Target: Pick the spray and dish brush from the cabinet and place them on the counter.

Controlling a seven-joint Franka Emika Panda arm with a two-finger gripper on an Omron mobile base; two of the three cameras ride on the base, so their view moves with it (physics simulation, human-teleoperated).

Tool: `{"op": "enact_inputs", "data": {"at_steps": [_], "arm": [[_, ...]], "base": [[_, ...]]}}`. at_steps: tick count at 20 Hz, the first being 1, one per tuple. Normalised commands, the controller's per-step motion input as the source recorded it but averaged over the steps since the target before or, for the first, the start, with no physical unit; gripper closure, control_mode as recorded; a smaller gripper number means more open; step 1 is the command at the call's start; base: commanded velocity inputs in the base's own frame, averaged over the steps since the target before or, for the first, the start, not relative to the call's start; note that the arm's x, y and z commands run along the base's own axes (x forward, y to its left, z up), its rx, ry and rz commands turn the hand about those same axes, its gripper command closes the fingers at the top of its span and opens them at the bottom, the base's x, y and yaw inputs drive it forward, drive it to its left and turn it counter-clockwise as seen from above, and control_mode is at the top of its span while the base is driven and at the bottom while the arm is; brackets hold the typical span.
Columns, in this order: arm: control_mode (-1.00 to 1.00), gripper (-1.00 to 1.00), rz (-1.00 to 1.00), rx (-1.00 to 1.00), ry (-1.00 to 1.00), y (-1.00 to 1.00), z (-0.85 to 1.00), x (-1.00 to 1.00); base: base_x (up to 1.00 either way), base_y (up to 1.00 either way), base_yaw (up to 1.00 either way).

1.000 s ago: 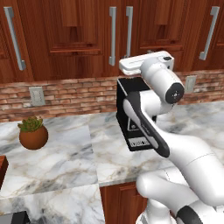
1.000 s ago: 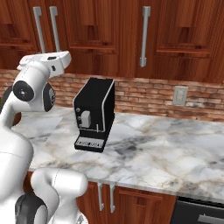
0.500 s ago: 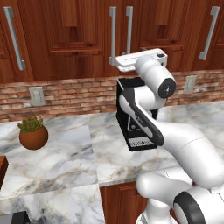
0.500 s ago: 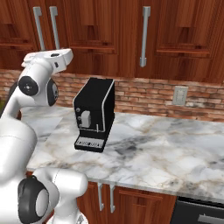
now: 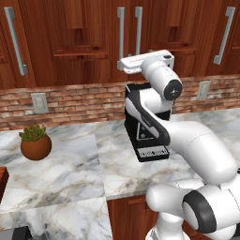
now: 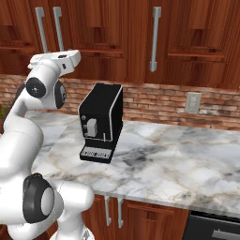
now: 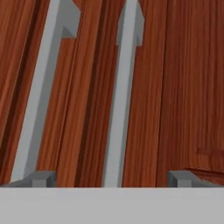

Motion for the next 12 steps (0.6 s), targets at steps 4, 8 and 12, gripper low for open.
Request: {"op": "enact_inputs", "data": {"at_steps": [4, 8, 12], "arm": [[-1.00, -1.00, 0.00, 0.00, 0.00, 0.01, 0.00, 0.27], [-1.00, -1.00, 0.00, 0.00, 0.00, 0.03, 0.00, 0.30], [-1.00, -1.00, 0.00, 0.00, 0.00, 0.03, 0.00, 0.30]], "base": [[0.00, 0.00, 0.00], [0.00, 0.00, 0.00], [0.00, 0.00, 0.00]]}}
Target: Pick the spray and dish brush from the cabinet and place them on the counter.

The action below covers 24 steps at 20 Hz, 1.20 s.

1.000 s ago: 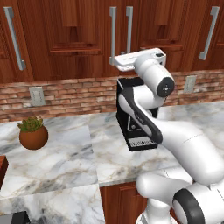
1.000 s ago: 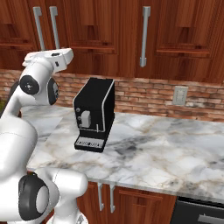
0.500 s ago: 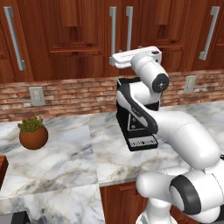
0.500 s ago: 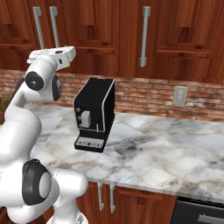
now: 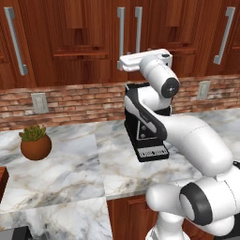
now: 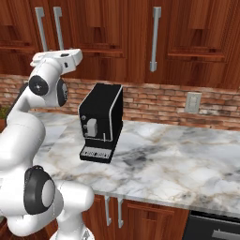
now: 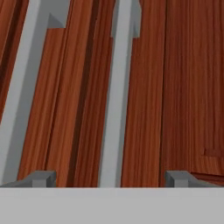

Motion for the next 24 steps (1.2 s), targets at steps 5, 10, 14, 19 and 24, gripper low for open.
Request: {"op": "enact_inputs", "data": {"at_steps": [5, 10, 14, 19, 24], "arm": [[-1.00, -1.00, 0.00, 0.00, 0.00, 0.10, 0.00, 0.34], [-1.00, 1.00, 0.00, 0.00, 0.06, 0.17, -0.02, 0.48], [-1.00, 1.00, 0.00, 0.00, 0.09, 0.16, 0.00, 0.49], [-1.00, 1.00, 0.00, -0.02, 0.18, 0.12, -0.03, 0.50], [-1.00, 1.00, 0.00, -0.05, 0.25, 0.18, -0.05, 0.57]], "base": [[0.00, 0.00, 0.00], [0.00, 0.00, 0.00], [0.00, 0.00, 0.00], [0.00, 0.00, 0.00], [0.00, 0.00, 0.00]]}}
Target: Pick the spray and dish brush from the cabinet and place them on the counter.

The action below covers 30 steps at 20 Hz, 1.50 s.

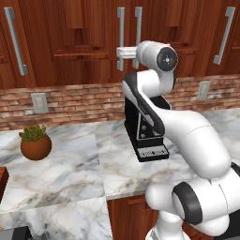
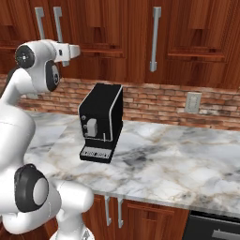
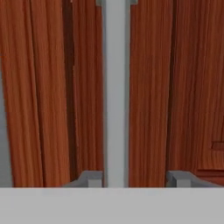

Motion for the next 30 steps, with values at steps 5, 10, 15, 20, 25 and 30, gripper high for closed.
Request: {"op": "enact_inputs", "data": {"at_steps": [5, 10, 15, 20, 25, 30], "arm": [[-1.00, 1.00, 0.00, -0.05, 0.27, 0.17, -0.06, 0.55], [-1.00, 1.00, 0.00, -0.01, 0.20, 0.08, -0.11, 0.44], [-1.00, 1.00, 0.00, 0.00, 0.16, 0.09, -0.22, 0.36], [-1.00, 1.00, 0.00, 0.00, 0.12, 0.02, -0.31, 0.19], [-1.00, 1.00, 0.01, 0.00, 0.07, 0.00, -0.32, 0.03], [-1.00, 1.00, 0.04, 0.00, 0.02, -0.04, -0.31, 0.00]], "base": [[0.00, 0.00, 0.00], [0.00, 0.00, 0.00], [0.00, 0.00, 0.00], [0.00, 0.00, 0.00], [0.00, 0.00, 0.00], [0.00, 0.00, 0.00]]}}
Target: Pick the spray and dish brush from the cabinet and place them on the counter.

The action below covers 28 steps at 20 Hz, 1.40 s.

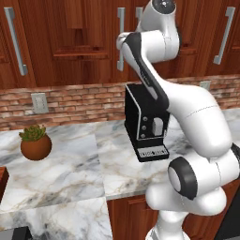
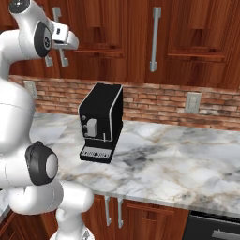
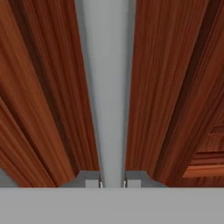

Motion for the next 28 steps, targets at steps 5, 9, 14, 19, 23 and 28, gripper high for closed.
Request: {"op": "enact_inputs", "data": {"at_steps": [5, 9, 14, 19, 23, 28], "arm": [[-1.00, 1.00, 0.07, 0.00, 0.00, -0.33, -0.26, -0.24], [-1.00, 1.00, 0.10, 0.00, 0.00, -0.51, -0.22, -0.42], [-1.00, 1.00, 0.10, 0.00, 0.00, -0.53, -0.19, -0.49], [-1.00, 1.00, 0.10, 0.00, 0.00, -0.52, -0.18, -0.46], [-1.00, 1.00, 0.10, 0.00, 0.00, -0.55, -0.16, -0.44], [-1.00, 1.00, 0.11, 0.00, 0.00, -0.62, -0.15, -0.44]], "base": [[0.00, 0.00, 0.00], [0.00, 0.00, 0.00], [0.00, 0.00, 0.00], [0.00, 0.00, 0.00], [0.00, 0.00, 0.00], [0.00, 0.00, 0.00]]}}
